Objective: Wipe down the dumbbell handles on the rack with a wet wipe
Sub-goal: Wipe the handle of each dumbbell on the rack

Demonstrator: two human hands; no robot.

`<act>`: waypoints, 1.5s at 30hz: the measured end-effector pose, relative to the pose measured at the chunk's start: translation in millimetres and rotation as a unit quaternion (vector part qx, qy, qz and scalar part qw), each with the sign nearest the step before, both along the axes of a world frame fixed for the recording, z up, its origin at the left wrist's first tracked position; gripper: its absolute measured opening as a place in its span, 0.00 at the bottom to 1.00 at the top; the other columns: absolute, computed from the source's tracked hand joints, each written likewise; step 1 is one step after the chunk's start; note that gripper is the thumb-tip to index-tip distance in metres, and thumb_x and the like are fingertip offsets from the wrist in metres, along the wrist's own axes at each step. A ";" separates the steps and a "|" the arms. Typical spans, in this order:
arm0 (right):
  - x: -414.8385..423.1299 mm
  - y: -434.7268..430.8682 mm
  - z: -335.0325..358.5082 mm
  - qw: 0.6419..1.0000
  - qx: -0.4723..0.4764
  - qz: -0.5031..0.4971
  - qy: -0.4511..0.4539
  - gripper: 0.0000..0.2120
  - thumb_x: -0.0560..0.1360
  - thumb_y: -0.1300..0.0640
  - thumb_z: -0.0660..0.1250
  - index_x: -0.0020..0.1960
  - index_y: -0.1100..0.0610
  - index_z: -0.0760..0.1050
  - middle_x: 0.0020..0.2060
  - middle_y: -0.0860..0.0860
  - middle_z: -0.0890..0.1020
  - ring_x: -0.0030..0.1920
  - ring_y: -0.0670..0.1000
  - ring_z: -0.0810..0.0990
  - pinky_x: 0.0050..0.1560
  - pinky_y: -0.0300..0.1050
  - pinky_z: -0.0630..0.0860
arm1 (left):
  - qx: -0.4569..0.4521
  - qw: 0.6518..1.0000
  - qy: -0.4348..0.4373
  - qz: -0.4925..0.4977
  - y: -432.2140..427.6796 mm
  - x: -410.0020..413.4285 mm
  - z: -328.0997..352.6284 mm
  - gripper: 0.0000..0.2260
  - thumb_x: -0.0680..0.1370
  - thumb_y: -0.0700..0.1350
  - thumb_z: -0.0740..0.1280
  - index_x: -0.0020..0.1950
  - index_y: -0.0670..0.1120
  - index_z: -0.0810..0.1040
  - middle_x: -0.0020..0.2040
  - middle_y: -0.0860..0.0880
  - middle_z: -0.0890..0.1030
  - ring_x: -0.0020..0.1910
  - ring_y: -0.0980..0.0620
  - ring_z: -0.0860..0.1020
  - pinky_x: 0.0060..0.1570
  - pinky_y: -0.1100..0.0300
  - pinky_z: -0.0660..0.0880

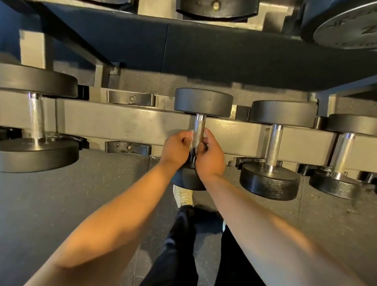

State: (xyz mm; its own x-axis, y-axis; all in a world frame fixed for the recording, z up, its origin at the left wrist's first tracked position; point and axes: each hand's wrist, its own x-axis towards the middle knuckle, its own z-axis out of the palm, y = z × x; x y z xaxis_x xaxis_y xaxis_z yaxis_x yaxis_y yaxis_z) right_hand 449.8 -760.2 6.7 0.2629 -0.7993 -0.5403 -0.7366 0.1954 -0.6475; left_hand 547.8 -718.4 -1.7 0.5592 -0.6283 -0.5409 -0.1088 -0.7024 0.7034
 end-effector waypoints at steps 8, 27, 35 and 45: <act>-0.6 0.6 -0.7 1.000 -0.021 0.008 0.005 0.22 0.82 0.53 0.59 0.74 0.41 0.67 0.63 0.46 0.80 0.61 0.52 0.79 0.63 0.53 0.77 | -0.078 0.952 0.170 0.244 -40.9 -5.0 8.9 0.11 0.85 0.49 0.59 0.63 0.46 0.75 0.53 0.46 0.81 0.50 0.49 0.81 0.54 0.51 0.80; -3.6 1.6 4.1 0.999 -0.049 0.007 -0.002 0.22 0.80 0.52 0.55 0.73 0.43 0.69 0.59 0.49 0.82 0.58 0.55 0.80 0.58 0.53 0.78 | -0.100 0.937 0.162 0.292 -37.5 -0.5 10.6 0.04 0.80 0.44 0.69 0.53 0.47 0.76 0.44 0.51 0.80 0.42 0.58 0.79 0.44 0.65 0.77; -4.3 0.1 4.8 0.998 -0.057 0.010 0.010 0.22 0.82 0.56 0.57 0.75 0.45 0.69 0.61 0.51 0.81 0.60 0.56 0.80 0.59 0.52 0.77 | -0.047 0.975 0.114 0.183 -40.0 -1.5 5.6 0.03 0.79 0.46 0.70 0.51 0.51 0.79 0.51 0.49 0.82 0.52 0.49 0.81 0.58 0.52 0.79; -3.5 1.6 1.4 0.998 -0.061 0.012 0.017 0.22 0.81 0.59 0.58 0.73 0.44 0.70 0.59 0.48 0.82 0.56 0.54 0.81 0.55 0.54 0.80 | 0.008 0.999 0.040 0.000 3.2 1.6 -2.0 0.08 0.80 0.48 0.70 0.56 0.46 0.80 0.50 0.52 0.83 0.49 0.55 0.80 0.45 0.69 0.73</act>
State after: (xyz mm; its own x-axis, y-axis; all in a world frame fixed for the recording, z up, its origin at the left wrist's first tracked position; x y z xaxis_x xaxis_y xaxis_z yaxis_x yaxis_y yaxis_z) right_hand 446.3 -758.5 8.1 0.2654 -0.8539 -0.4476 -0.7620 0.0986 -0.6400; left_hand 549.4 -715.2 -3.7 0.5145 -0.6191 -0.5934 -0.0522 -0.7133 0.6989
